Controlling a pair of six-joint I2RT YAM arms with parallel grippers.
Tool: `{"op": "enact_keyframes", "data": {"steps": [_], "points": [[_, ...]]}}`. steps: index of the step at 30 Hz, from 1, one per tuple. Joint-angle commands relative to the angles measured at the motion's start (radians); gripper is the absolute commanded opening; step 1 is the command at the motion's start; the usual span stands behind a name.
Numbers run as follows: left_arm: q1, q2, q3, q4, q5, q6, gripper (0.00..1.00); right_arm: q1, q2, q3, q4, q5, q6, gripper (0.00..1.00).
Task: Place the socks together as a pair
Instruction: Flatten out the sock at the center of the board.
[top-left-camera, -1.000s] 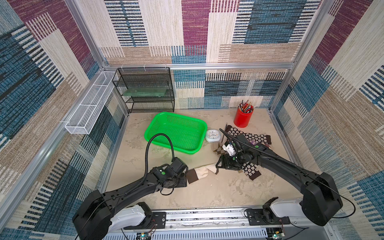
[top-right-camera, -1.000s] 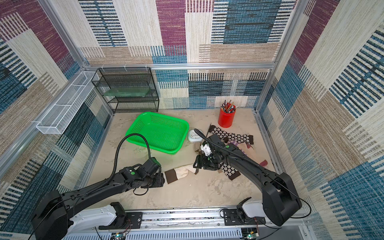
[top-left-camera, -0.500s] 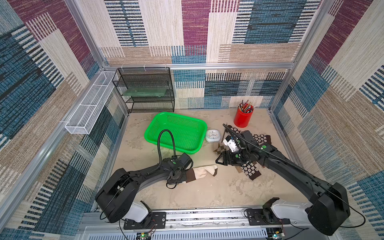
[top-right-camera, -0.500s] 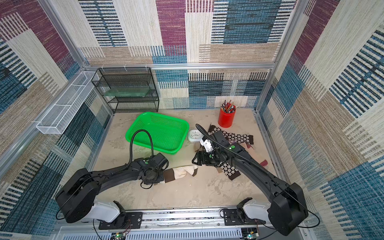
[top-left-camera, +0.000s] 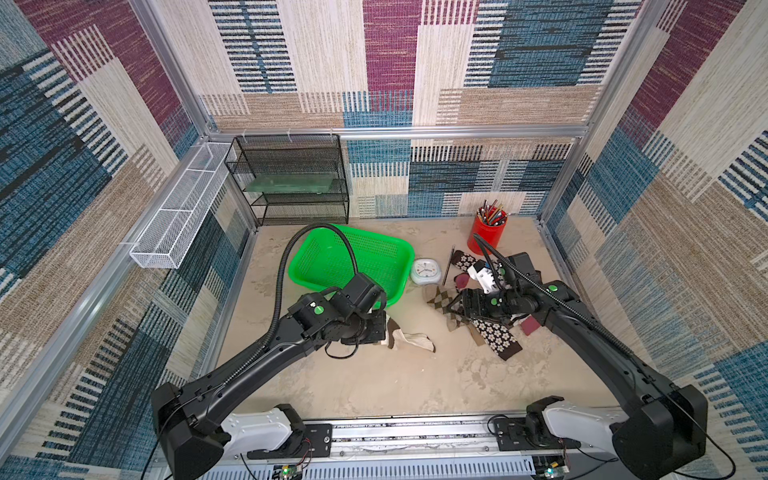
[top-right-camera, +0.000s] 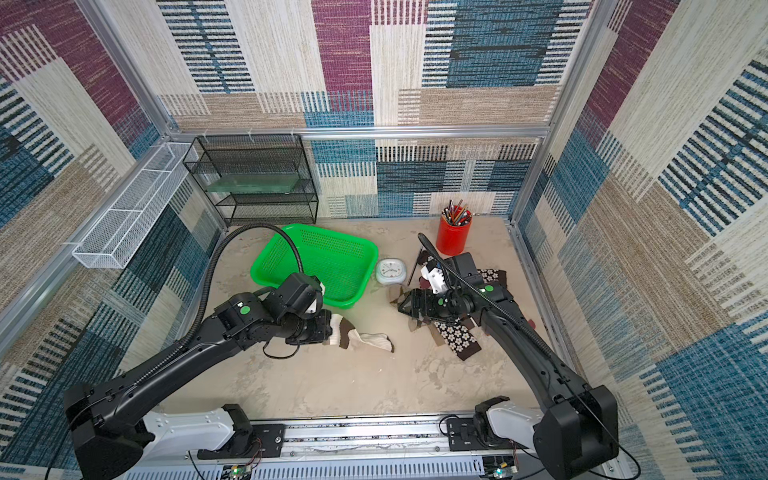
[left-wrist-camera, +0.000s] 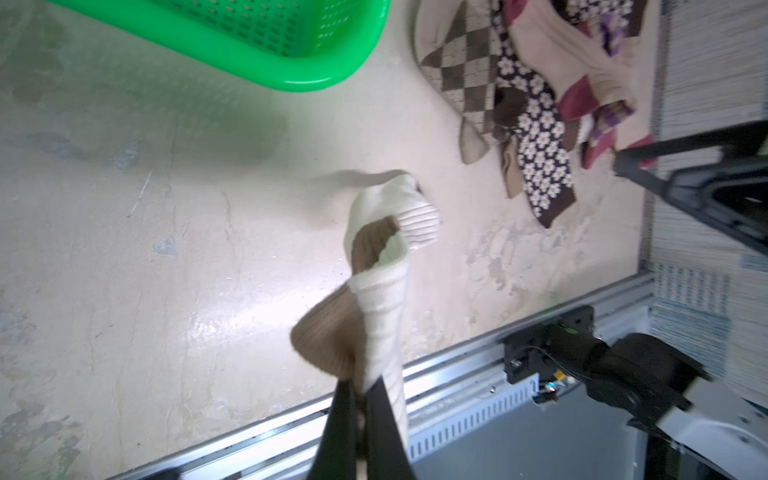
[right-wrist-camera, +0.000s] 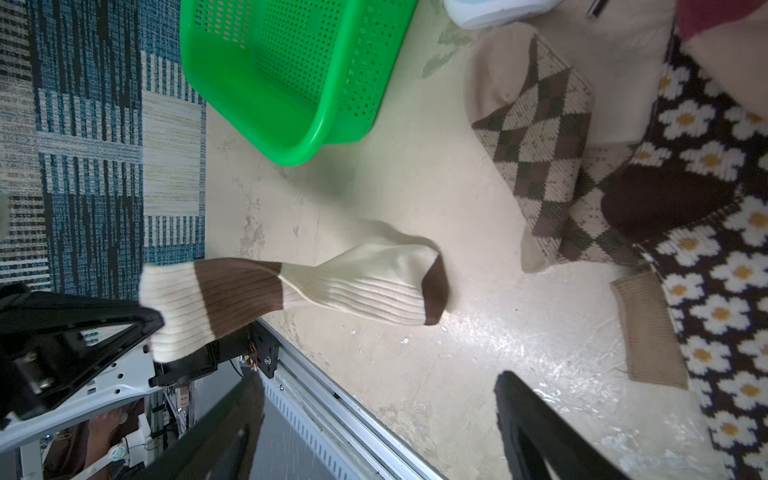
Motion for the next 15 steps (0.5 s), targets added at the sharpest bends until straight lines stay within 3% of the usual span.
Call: {"op": "enact_keyframes", "data": {"steps": [1,2,9,15], "points": [[-0.037,0.051,0.128,-0.081,0.071,0.015,0.03,-0.013,0.000,0.010,-0.007,-0.026,-0.037,0.93],[-0.049,0.073,0.172,-0.086,0.088,0.010,0.03,-0.020,0.002,0.013,-0.007,-0.030,-0.038,1.00],[-0.119,0.165,0.353,-0.077,0.155,-0.059,0.03,-0.069,0.005,0.045,-0.047,-0.037,-0.083,0.96],[-0.119,0.120,0.231,0.074,0.173,-0.147,0.02,-0.093,0.014,0.041,-0.059,-0.056,-0.108,0.96]]}}
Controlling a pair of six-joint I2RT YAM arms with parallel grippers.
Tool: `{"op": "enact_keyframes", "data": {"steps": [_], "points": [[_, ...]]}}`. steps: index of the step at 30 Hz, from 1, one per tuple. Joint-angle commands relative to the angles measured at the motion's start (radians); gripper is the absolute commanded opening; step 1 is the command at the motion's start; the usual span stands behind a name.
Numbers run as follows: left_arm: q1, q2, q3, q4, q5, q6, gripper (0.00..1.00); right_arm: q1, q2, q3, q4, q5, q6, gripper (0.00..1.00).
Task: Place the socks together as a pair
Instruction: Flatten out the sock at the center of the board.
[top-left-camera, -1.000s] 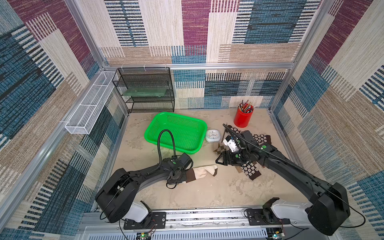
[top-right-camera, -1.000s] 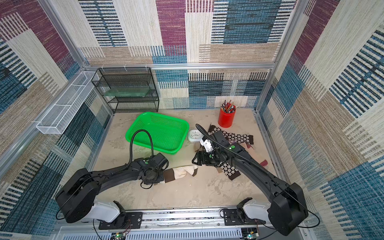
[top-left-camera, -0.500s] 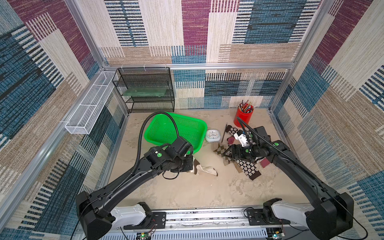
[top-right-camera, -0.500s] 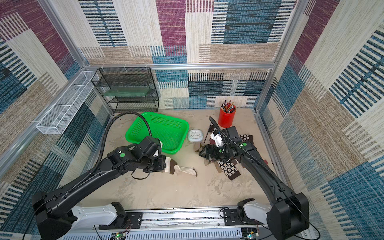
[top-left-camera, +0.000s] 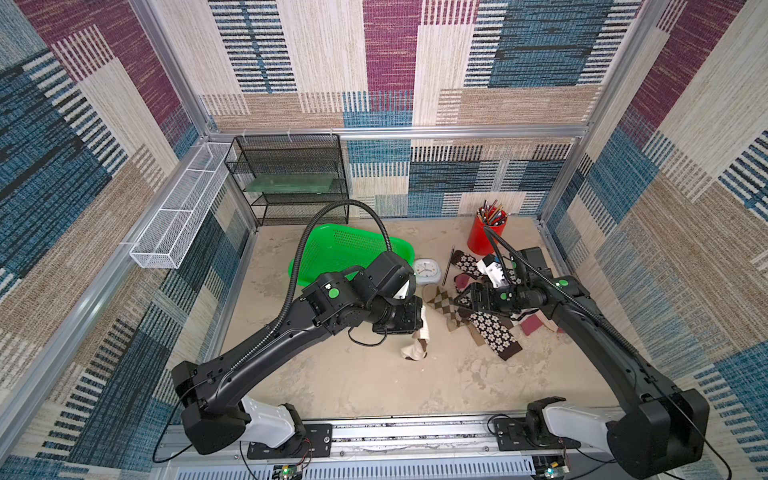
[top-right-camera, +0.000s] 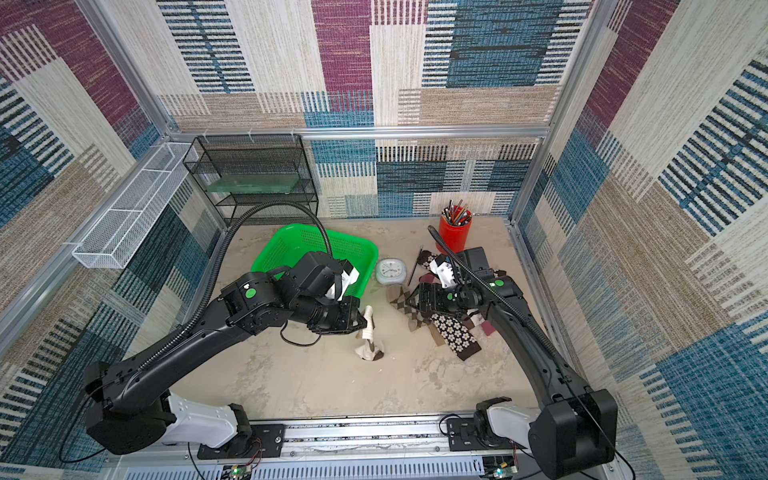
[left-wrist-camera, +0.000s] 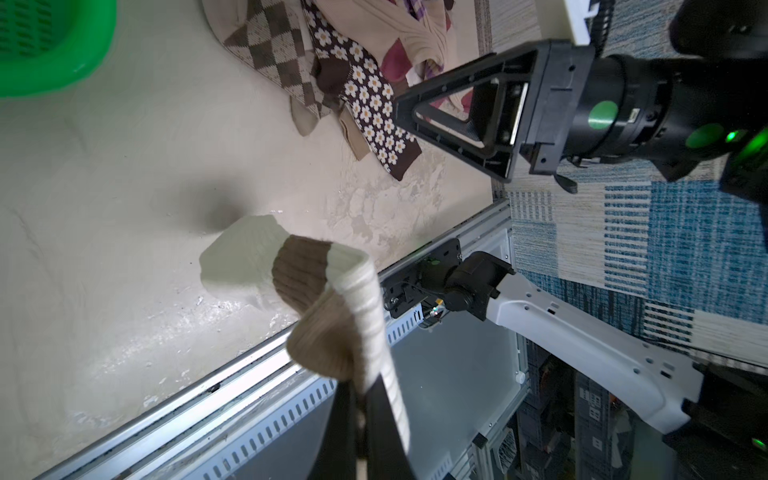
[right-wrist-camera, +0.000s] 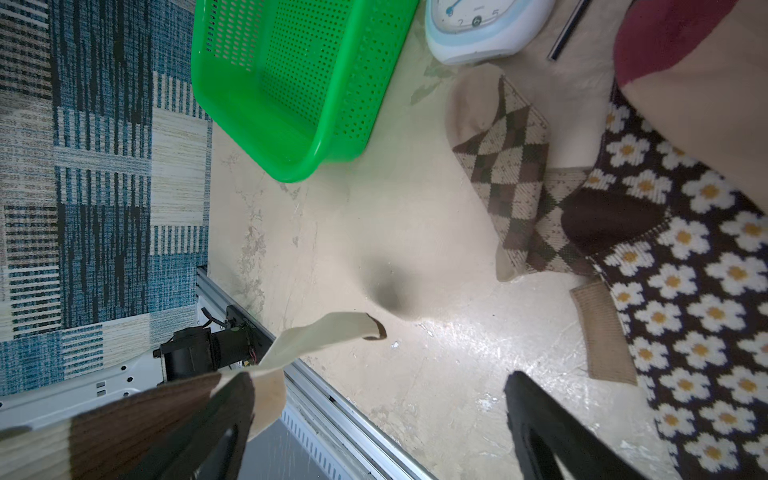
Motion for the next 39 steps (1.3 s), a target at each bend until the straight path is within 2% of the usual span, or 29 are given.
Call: {"op": "enact_keyframes", "data": {"steps": [1,7,11,15,18,19,20,23,25,28,33,34,37,39], "points": [[0.017,-0.033,-0.082,0.090,0.018,-0.073,0.02,-0.001,0.006,0.000,-0.003,-0.026,-0.025,0.96],[0.143,-0.125,-0.367,0.178,0.010,-0.080,0.02,0.054,0.001,-0.032,0.040,-0.059,0.023,0.96],[0.244,-0.157,-0.518,0.217,0.013,-0.053,0.01,0.155,0.009,-0.073,0.042,-0.022,0.099,0.96],[0.303,-0.183,-0.637,0.256,0.029,-0.035,0.01,0.301,-0.016,-0.135,0.103,0.030,0.215,0.97],[0.322,-0.189,-0.679,0.250,0.000,-0.003,0.02,0.389,-0.004,-0.179,0.167,0.064,0.297,0.98],[0.330,-0.187,-0.692,0.247,-0.012,0.012,0.02,0.408,0.009,-0.187,0.177,0.089,0.313,0.95],[0.341,-0.180,-0.709,0.241,-0.021,0.033,0.02,0.419,0.028,-0.191,0.185,0.125,0.331,0.86],[0.377,-0.154,-0.755,0.228,-0.039,0.092,0.03,0.430,0.100,-0.179,0.236,0.164,0.362,0.52],[0.398,-0.144,-0.770,0.229,-0.067,0.122,0.03,0.450,0.159,-0.146,0.233,0.216,0.358,0.43],[0.433,-0.117,-0.764,0.234,-0.071,0.155,0.03,0.473,0.260,-0.094,0.216,0.240,0.340,0.34],[0.442,-0.081,-0.730,0.232,-0.086,0.191,0.04,0.499,0.389,-0.038,0.195,0.286,0.328,0.33],[0.449,-0.074,-0.728,0.231,-0.089,0.199,0.04,0.500,0.408,-0.015,0.180,0.307,0.325,0.30],[0.464,-0.059,-0.715,0.241,-0.059,0.218,0.04,0.504,0.386,0.040,0.167,0.319,0.322,0.29],[0.464,-0.048,-0.699,0.229,-0.037,0.228,0.04,0.516,0.345,0.067,0.173,0.291,0.307,0.32]]}}
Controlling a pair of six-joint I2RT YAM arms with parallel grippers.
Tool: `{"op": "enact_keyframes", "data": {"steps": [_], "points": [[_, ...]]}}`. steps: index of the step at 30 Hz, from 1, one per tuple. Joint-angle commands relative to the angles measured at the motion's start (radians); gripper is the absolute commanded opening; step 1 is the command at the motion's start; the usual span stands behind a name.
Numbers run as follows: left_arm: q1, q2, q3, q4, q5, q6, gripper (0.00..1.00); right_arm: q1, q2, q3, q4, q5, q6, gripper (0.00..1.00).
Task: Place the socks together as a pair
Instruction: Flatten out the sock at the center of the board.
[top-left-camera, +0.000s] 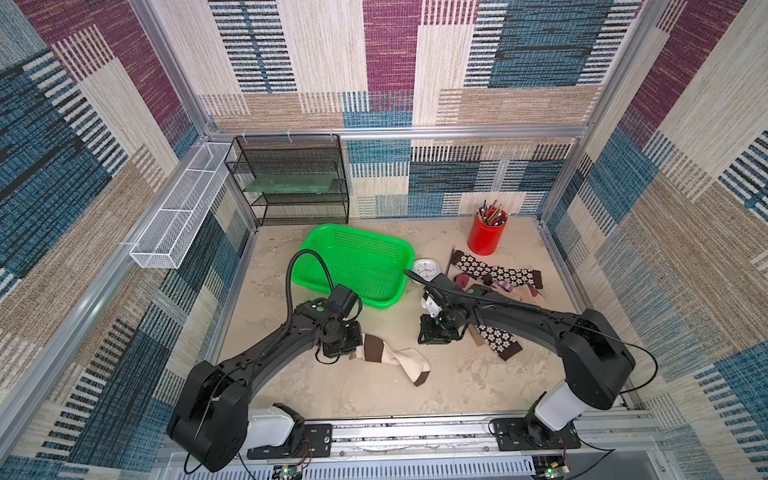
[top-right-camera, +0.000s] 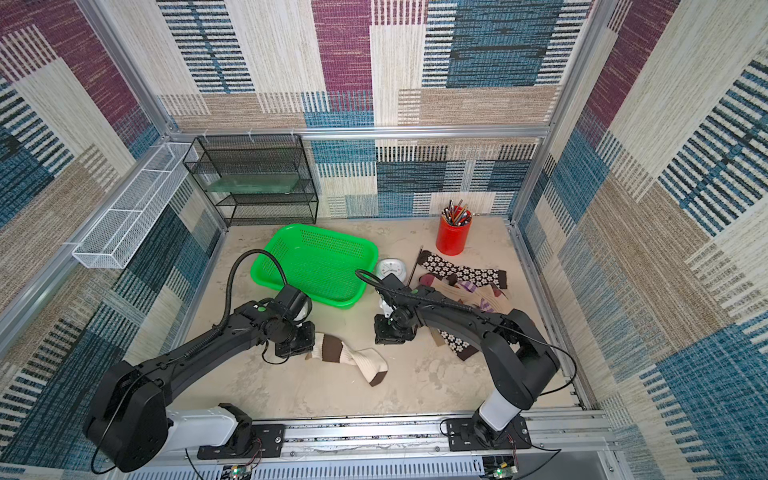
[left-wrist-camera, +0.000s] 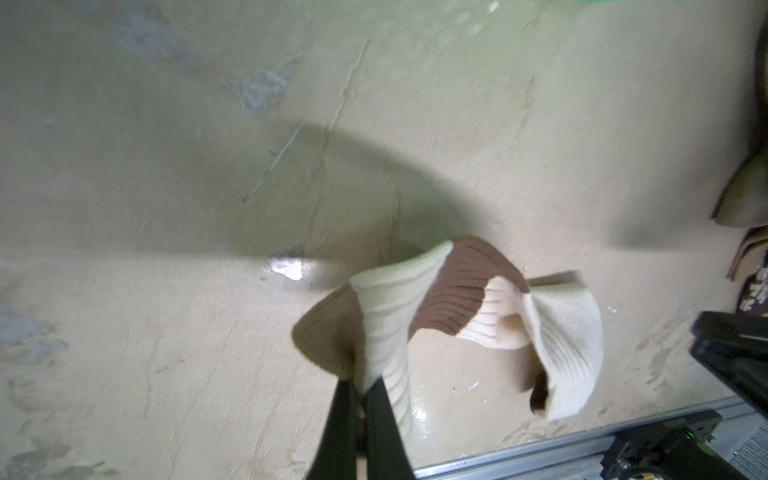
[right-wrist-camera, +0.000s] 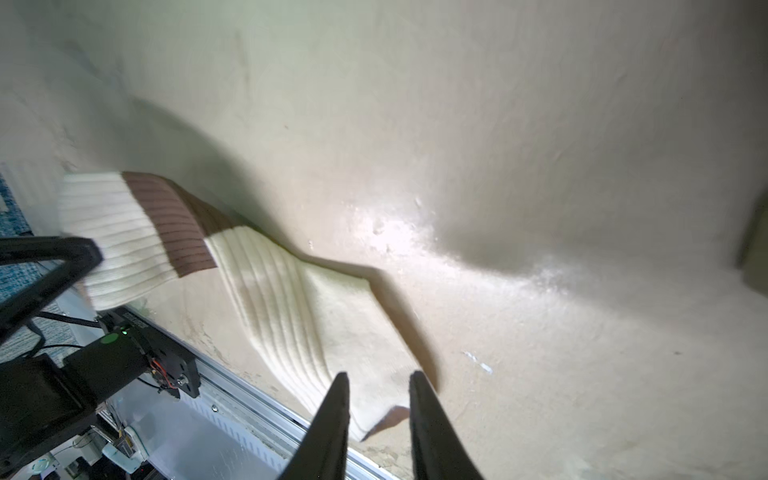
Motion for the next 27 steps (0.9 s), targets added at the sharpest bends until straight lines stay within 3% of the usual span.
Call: {"op": "enact_keyframes", "data": {"steps": [1,3,6,12,20,23,27], "points": [[-0.001,0.010,0.022,-0.009,0.033,0.047,0.04,0.028,-0.058,0.042,0.005,-0.014,-0.037,0.37],[-0.001,0.002,0.017,-0.007,0.041,0.044,0.04,0.064,-0.073,0.055,-0.028,-0.048,-0.064,0.45],[-0.001,-0.015,0.002,0.000,0.041,0.038,0.04,0.160,-0.093,0.047,-0.093,0.014,-0.070,0.55],[0.000,-0.017,-0.015,0.004,0.038,0.046,0.04,0.314,-0.189,-0.123,-0.001,0.146,0.065,0.69],[-0.001,-0.016,-0.015,0.003,0.040,0.056,0.04,0.506,-0.111,-0.143,0.010,0.455,0.161,0.71],[0.000,-0.020,-0.015,0.006,0.042,0.056,0.04,0.538,-0.071,-0.134,-0.024,0.580,0.198,0.71],[0.000,-0.018,-0.016,0.008,0.047,0.059,0.04,0.538,-0.008,-0.123,0.004,0.648,0.180,0.70]]}}
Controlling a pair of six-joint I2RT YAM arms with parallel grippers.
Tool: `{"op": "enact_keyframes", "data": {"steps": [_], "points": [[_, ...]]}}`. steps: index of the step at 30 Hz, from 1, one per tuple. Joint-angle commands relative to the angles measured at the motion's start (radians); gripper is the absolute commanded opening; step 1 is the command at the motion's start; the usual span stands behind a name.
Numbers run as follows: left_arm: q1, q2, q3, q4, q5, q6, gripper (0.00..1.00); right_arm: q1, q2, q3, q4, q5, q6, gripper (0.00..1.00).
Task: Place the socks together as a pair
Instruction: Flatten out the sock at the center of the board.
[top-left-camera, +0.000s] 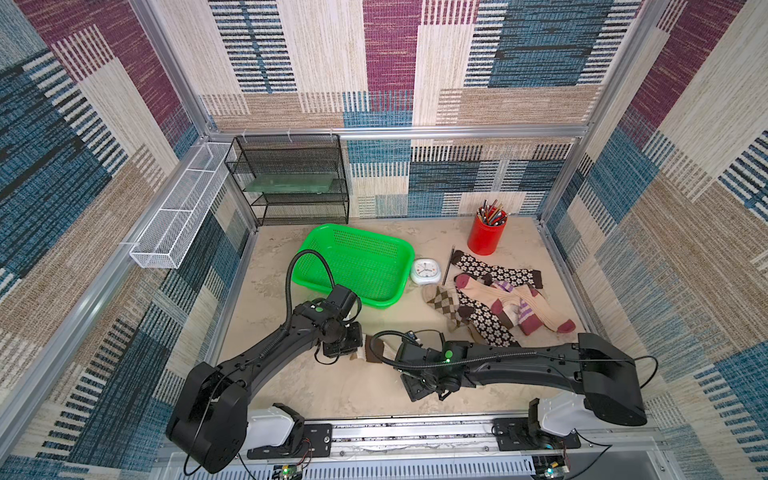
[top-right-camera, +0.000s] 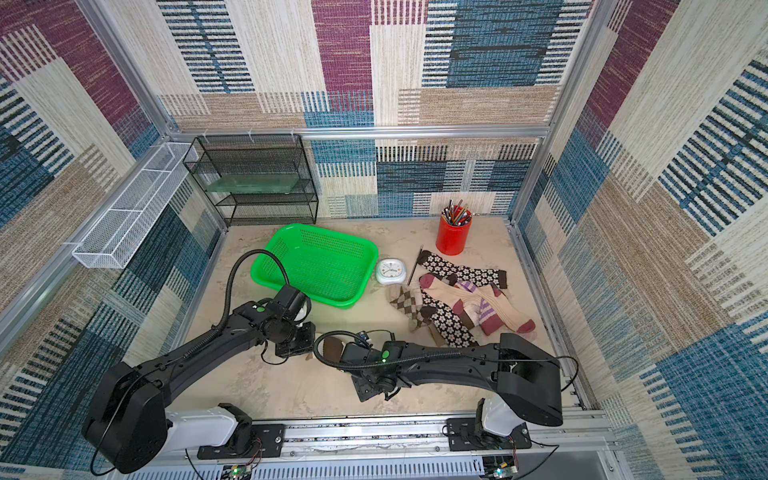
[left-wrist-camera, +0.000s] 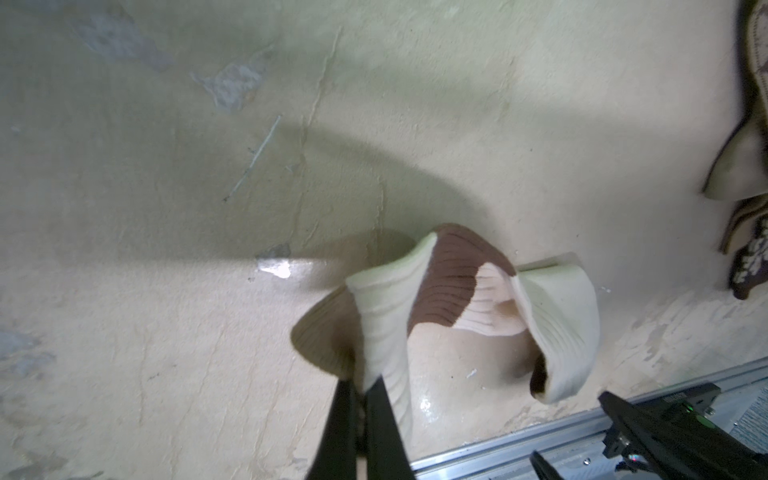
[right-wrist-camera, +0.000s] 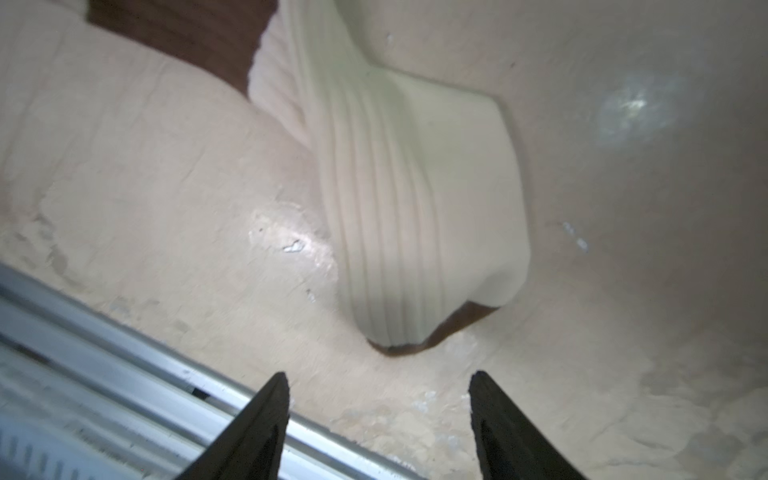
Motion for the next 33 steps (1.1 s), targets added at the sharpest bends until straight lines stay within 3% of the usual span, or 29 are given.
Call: {"op": "enact_keyframes", "data": {"steps": [1,3,6,11,15,17,20,25,29,31,33], "points": [[0.001,-0.004,0.000,0.004,0.017,0.024,0.04,0.001,0.045,0.009,0.018,0.149,0.011,0.68],[0.000,-0.010,-0.007,0.008,0.015,0.025,0.04,-0.013,0.073,0.007,0.019,0.194,0.021,0.61],[0.002,-0.015,-0.018,0.011,0.019,0.029,0.04,-0.052,0.087,-0.009,0.113,0.138,-0.051,0.52],[0.002,-0.037,-0.020,-0.007,0.005,0.046,0.04,-0.089,0.065,0.021,0.107,0.090,-0.141,0.17],[0.007,-0.064,-0.020,-0.022,0.000,0.072,0.04,-0.169,-0.009,0.011,0.111,-0.132,-0.252,0.00],[0.008,-0.082,-0.019,-0.039,-0.011,0.091,0.04,-0.237,-0.052,-0.003,0.116,-0.298,-0.296,0.00],[0.012,-0.110,-0.026,-0.075,-0.039,0.110,0.04,-0.379,-0.067,-0.011,0.089,-0.685,-0.365,0.00],[0.024,-0.149,-0.043,-0.120,-0.086,0.113,0.04,-0.494,-0.001,0.010,-0.045,-1.137,-0.407,0.00],[0.031,-0.165,-0.029,-0.153,-0.125,0.103,0.04,-0.533,0.009,-0.007,-0.080,-1.283,-0.413,0.00],[0.032,-0.161,0.002,-0.185,-0.163,0.108,0.04,-0.548,0.040,-0.001,-0.170,-1.296,-0.475,0.02],[0.036,-0.153,0.022,-0.190,-0.182,0.123,0.04,-0.573,0.056,-0.036,-0.152,-1.293,-0.452,0.03]]}}
